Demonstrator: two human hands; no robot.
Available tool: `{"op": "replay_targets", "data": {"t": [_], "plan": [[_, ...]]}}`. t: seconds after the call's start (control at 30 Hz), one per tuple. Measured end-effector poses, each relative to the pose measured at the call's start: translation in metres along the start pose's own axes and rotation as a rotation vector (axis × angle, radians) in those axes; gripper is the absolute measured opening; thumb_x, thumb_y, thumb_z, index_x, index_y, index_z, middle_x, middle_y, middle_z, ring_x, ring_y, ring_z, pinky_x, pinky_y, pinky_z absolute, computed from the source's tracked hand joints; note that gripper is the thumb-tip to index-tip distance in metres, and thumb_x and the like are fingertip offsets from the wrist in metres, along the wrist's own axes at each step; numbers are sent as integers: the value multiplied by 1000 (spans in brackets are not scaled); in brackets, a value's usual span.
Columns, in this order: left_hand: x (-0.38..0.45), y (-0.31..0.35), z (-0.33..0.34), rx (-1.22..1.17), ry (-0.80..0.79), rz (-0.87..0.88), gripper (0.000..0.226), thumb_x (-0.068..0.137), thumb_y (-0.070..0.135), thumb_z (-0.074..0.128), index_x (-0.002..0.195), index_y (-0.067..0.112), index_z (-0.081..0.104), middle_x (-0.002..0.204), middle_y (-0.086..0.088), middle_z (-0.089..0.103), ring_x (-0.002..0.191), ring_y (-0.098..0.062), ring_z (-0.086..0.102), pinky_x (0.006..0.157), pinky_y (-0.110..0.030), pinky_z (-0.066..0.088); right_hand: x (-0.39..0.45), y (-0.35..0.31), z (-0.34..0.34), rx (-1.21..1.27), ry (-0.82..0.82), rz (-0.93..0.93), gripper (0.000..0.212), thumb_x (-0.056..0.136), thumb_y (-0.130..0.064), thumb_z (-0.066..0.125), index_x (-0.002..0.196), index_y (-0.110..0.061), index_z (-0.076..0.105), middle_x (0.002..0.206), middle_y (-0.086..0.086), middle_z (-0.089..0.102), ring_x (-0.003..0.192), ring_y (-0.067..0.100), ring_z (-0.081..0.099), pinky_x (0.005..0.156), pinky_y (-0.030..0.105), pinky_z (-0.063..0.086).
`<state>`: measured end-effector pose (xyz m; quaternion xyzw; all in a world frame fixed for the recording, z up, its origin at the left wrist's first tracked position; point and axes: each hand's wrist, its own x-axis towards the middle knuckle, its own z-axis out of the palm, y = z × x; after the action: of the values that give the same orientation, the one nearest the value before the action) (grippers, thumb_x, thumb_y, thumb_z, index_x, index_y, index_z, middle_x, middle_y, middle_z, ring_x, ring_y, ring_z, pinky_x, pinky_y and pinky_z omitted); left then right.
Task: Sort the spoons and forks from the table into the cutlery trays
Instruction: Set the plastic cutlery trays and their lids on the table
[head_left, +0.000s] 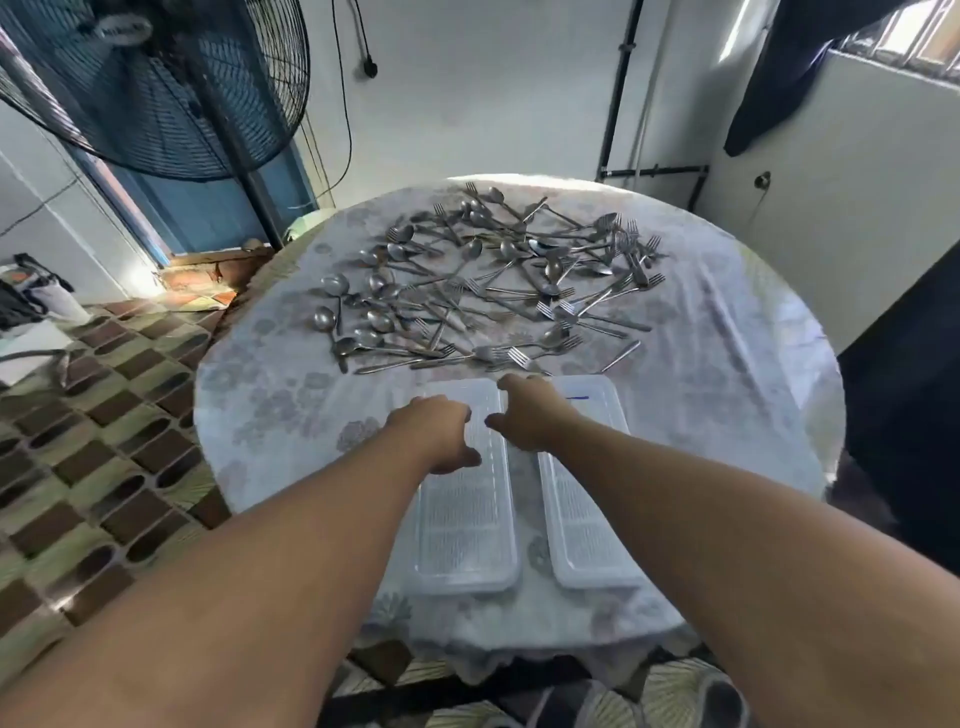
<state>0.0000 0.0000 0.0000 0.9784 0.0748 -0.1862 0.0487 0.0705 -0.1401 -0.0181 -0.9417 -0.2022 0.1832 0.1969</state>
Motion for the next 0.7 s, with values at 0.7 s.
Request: {"op": "replay_targets", "data": {"t": [0.7], "plan": [[24,3,12,239,-190,5,89,67,77,77,141,33,54,130,2,55,121,-26,58,81,-38,41,66,-14,27,108,-57,275,56,85,-31,82,125,-8,51,117,10,64,96,25,56,76,31,47]]}}
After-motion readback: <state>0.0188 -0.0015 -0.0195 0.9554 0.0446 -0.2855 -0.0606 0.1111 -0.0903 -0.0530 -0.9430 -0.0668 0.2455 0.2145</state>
